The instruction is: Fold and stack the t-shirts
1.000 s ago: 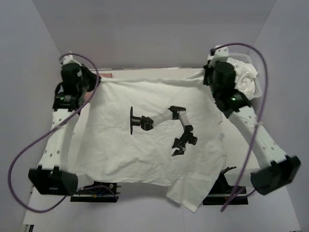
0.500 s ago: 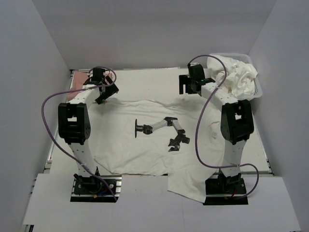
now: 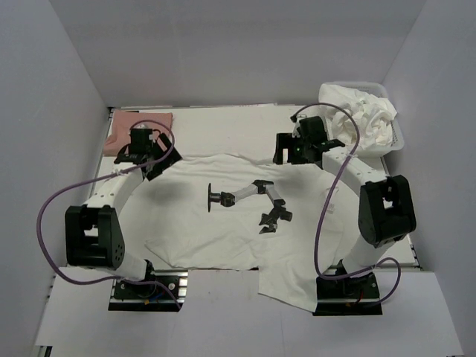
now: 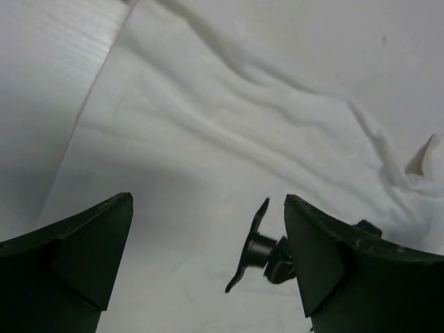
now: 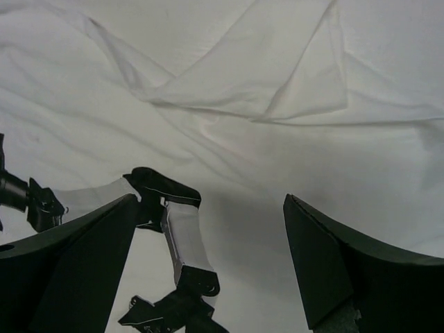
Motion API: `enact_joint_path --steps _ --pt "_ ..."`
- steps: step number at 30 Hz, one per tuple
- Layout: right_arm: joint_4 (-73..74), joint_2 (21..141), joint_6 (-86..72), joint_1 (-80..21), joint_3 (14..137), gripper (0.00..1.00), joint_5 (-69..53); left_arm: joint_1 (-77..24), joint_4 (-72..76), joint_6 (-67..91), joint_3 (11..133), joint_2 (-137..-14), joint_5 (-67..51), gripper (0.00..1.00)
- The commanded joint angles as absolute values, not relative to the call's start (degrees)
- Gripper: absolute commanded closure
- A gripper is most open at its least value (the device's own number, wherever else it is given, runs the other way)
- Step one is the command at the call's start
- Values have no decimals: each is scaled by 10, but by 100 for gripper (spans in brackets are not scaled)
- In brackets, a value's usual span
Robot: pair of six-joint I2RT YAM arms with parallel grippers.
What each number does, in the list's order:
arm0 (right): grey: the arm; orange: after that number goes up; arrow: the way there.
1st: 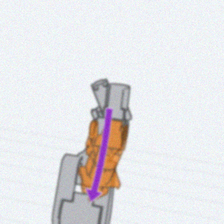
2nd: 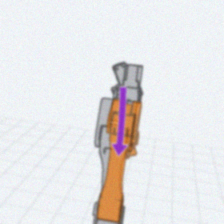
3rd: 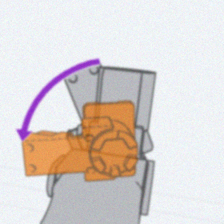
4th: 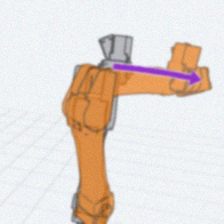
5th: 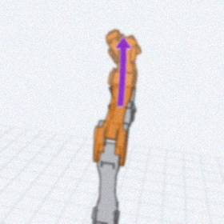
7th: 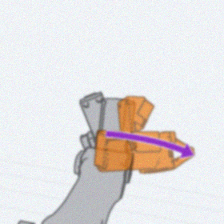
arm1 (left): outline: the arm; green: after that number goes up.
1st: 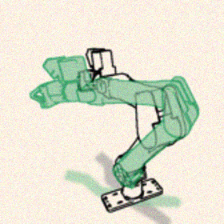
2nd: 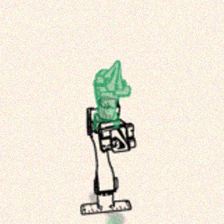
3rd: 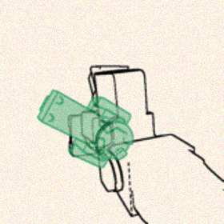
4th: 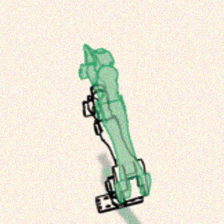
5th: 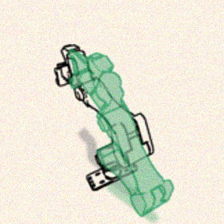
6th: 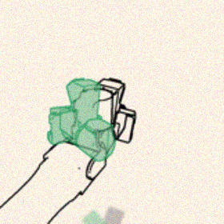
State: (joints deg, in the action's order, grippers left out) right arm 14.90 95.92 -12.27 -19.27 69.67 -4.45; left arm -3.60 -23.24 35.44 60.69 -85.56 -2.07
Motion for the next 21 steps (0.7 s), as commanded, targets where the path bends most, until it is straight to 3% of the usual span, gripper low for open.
enact_joint_path --steps 1,5,8,10,12,21 --pt "139 1000 -136 -196 689 10 -99 -39 -233 362 542 -810 -55 0" --pt "138 1064 -159 -195 734 10 -77 -39 -181 369 461 -805 -90 0" --pt "123 1096 -174 -196 770 16 -79 -39 -175 369 454 -829 -104 0" --pt "118 1128 -189 -194 803 45 -70 -39 -182 369 460 -848 -104 0" --pt "112 1158 -204 -195 821 64 -57 -39 -182 369 465 -848 -104 0" --pt "146 1279 -221 -195 1007 81 -11 -39 -177 369 465 -874 -86 0"
